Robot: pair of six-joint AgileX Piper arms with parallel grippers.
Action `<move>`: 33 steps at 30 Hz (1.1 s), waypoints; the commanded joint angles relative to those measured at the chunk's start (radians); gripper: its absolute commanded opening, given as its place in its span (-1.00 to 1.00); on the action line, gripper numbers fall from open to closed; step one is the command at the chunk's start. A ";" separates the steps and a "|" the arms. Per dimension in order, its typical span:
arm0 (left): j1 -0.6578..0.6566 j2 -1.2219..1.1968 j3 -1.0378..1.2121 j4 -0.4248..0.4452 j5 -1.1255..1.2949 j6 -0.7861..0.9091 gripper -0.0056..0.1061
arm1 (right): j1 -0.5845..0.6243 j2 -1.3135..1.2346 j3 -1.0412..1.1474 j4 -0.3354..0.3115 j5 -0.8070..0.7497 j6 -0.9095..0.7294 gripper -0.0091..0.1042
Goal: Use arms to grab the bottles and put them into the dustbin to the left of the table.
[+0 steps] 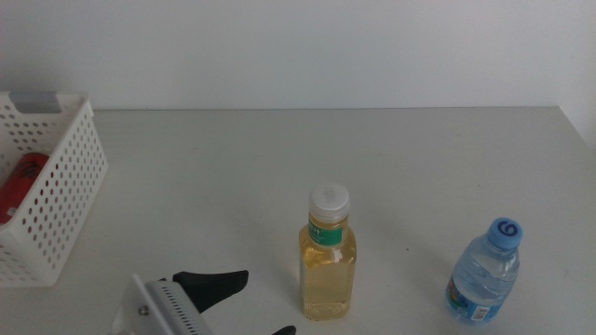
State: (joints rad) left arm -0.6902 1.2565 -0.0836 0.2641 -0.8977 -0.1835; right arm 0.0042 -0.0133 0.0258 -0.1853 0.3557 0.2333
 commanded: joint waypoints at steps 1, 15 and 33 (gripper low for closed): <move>-0.006 0.062 -0.051 0.016 -0.126 -0.015 0.77 | -0.008 -0.022 -0.007 -0.024 -0.058 -0.013 0.34; 0.067 0.237 -0.165 0.134 -0.136 -0.032 0.77 | -0.008 -0.022 -0.007 -0.024 -0.058 -0.013 0.34; 0.365 0.357 -0.397 0.782 -0.143 -0.344 0.77 | -0.008 -0.022 -0.007 -0.024 -0.058 -0.013 0.34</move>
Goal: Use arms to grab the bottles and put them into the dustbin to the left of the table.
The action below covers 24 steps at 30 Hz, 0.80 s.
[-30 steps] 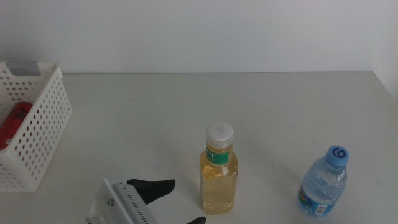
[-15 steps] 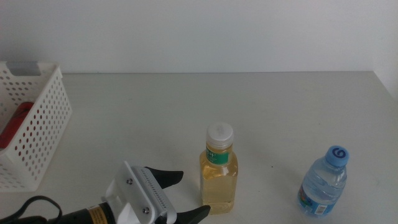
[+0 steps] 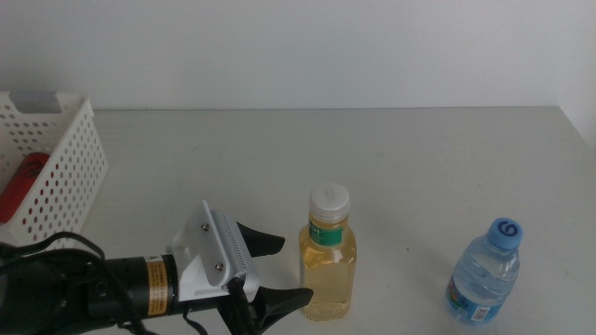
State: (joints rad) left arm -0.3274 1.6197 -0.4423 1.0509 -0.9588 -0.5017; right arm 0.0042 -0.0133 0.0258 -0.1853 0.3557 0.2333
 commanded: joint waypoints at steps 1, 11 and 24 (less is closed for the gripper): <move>0.002 0.015 -0.053 -0.004 -0.095 -0.025 0.77 | -0.008 -0.022 -0.007 -0.024 -0.058 -0.013 0.34; -0.007 0.174 -0.167 -0.004 -0.194 -0.026 0.77 | -0.008 -0.022 -0.007 -0.024 -0.058 -0.013 0.34; -0.112 0.268 -0.273 -0.066 -0.202 -0.029 0.77 | -0.008 -0.022 -0.007 -0.024 -0.058 -0.013 0.34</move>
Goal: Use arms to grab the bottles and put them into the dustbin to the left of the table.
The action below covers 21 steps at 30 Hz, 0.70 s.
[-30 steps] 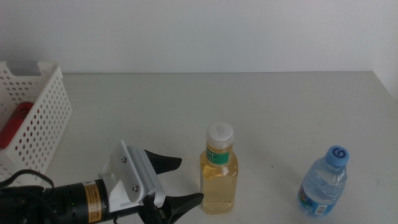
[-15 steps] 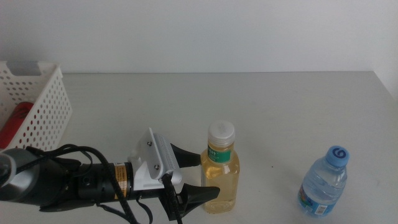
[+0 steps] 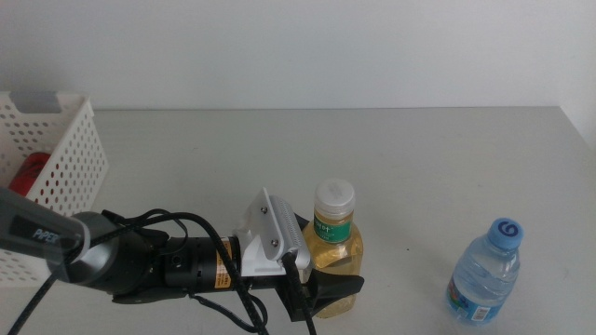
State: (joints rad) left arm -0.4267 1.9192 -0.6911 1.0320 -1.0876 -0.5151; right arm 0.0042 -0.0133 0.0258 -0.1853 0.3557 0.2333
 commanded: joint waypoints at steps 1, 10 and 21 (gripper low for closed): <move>-0.021 -0.027 -0.029 -0.058 -0.073 -0.016 0.77 | -0.008 -0.022 -0.007 -0.024 -0.058 -0.013 0.34; -0.031 -0.016 -0.035 -0.126 -0.072 -0.015 0.64 | -0.008 -0.022 -0.007 -0.024 -0.058 -0.012 0.34; -0.031 -0.019 -0.035 -0.163 -0.071 -0.003 -0.89 | -0.008 -0.022 -0.007 -0.024 -0.058 -0.013 0.34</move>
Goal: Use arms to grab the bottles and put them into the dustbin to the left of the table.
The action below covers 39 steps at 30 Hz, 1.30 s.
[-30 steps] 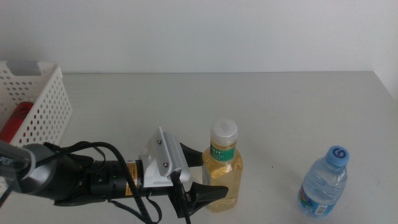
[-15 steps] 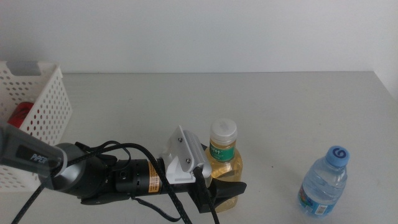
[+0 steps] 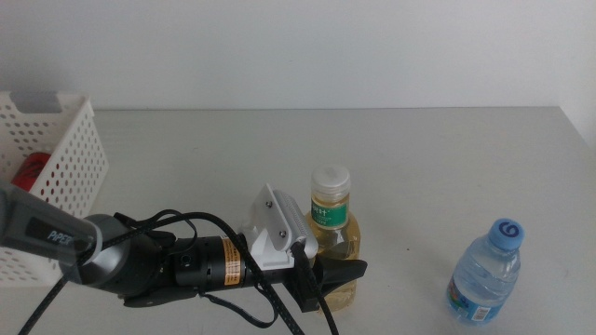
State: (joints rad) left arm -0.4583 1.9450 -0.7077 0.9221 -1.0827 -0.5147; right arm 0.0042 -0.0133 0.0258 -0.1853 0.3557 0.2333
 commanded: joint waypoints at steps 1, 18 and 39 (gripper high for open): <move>0.001 -0.048 -0.018 -0.065 -0.076 -0.003 -0.93 | -0.008 -0.022 -0.007 -0.024 -0.058 -0.013 0.34; 0.001 -0.282 -0.018 -0.185 0.217 -0.008 -0.93 | -0.008 -0.022 -0.007 -0.024 -0.058 -0.013 0.34; 0.153 -0.522 -0.579 -0.702 1.759 0.419 -0.93 | -0.008 -0.022 -0.007 -0.024 -0.058 -0.013 0.34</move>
State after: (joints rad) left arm -0.3282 1.4620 -1.1847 0.2363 0.6397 -0.1492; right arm 0.0042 -0.0133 0.0258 -0.1853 0.3557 0.2333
